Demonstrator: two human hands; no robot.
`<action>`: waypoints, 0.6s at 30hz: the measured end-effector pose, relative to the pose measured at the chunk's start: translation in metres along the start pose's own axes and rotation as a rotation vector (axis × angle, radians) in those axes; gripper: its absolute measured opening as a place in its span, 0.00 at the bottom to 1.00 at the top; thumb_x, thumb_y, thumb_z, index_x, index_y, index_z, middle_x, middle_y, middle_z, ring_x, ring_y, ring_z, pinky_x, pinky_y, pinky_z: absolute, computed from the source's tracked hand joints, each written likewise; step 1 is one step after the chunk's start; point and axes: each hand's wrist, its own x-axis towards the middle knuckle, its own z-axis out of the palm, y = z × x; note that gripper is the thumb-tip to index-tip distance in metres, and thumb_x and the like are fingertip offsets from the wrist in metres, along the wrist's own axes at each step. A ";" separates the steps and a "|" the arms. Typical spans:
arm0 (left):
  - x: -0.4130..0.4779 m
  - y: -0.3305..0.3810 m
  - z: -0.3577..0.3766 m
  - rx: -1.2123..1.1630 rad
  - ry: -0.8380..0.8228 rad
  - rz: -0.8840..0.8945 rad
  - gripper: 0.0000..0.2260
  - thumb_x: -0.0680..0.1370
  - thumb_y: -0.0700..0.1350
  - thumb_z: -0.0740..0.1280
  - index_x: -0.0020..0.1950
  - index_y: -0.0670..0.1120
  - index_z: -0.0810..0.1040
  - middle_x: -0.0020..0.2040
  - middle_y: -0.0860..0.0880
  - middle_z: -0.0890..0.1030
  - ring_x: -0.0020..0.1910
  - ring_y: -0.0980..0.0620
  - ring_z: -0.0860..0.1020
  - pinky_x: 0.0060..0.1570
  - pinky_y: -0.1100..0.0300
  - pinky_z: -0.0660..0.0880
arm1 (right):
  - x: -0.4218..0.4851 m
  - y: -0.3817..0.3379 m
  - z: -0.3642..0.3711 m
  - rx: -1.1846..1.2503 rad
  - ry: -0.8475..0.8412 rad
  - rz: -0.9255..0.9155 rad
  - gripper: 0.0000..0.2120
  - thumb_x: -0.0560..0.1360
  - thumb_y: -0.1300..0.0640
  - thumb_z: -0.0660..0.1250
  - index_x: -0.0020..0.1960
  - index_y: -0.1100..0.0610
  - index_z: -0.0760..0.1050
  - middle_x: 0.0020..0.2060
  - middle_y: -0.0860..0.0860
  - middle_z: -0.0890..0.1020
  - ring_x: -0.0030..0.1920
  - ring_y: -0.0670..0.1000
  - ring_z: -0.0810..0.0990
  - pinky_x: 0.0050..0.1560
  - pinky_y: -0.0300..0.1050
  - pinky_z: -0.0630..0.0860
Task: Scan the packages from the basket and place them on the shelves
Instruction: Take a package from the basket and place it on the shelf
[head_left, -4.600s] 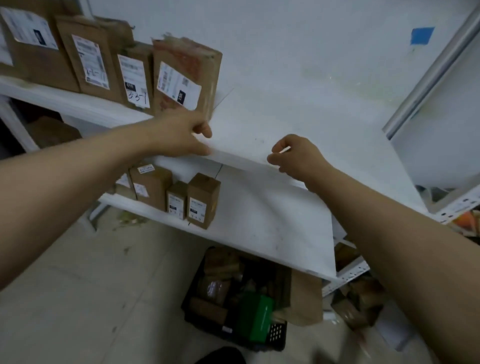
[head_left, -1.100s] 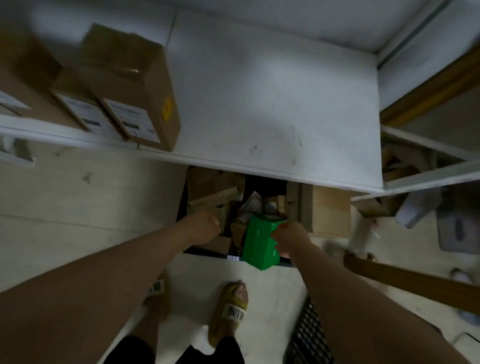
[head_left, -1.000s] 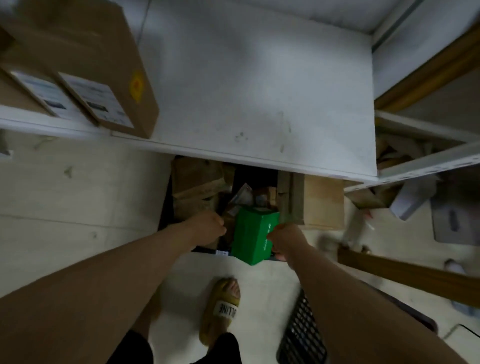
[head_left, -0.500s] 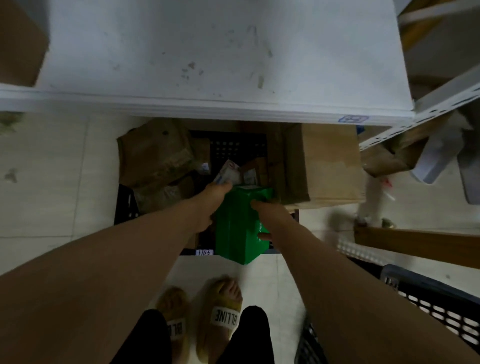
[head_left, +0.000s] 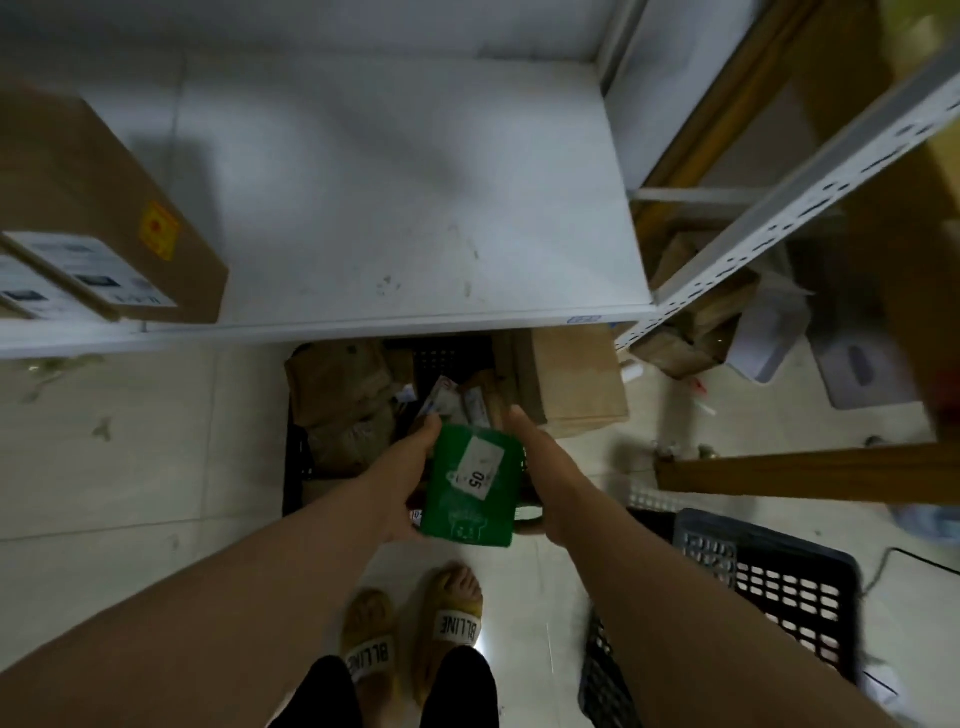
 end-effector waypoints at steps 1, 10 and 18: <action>-0.018 -0.001 0.002 -0.008 0.009 0.009 0.28 0.76 0.68 0.63 0.58 0.45 0.79 0.51 0.41 0.80 0.50 0.39 0.79 0.52 0.42 0.79 | -0.022 -0.003 -0.003 0.008 -0.003 0.004 0.32 0.74 0.27 0.61 0.63 0.52 0.75 0.55 0.58 0.83 0.56 0.62 0.80 0.64 0.66 0.73; -0.173 0.010 0.025 0.111 -0.162 0.211 0.28 0.69 0.61 0.77 0.63 0.45 0.82 0.55 0.38 0.85 0.54 0.36 0.83 0.61 0.36 0.76 | -0.189 -0.028 -0.010 0.076 0.093 -0.238 0.14 0.82 0.52 0.64 0.64 0.59 0.73 0.49 0.59 0.83 0.46 0.58 0.83 0.41 0.51 0.80; -0.269 0.010 0.022 0.233 -0.387 0.265 0.25 0.71 0.46 0.75 0.68 0.44 0.79 0.61 0.38 0.82 0.60 0.36 0.81 0.65 0.39 0.72 | -0.284 -0.030 -0.039 0.133 0.013 -0.449 0.11 0.78 0.63 0.69 0.58 0.52 0.73 0.53 0.54 0.84 0.53 0.56 0.83 0.54 0.58 0.81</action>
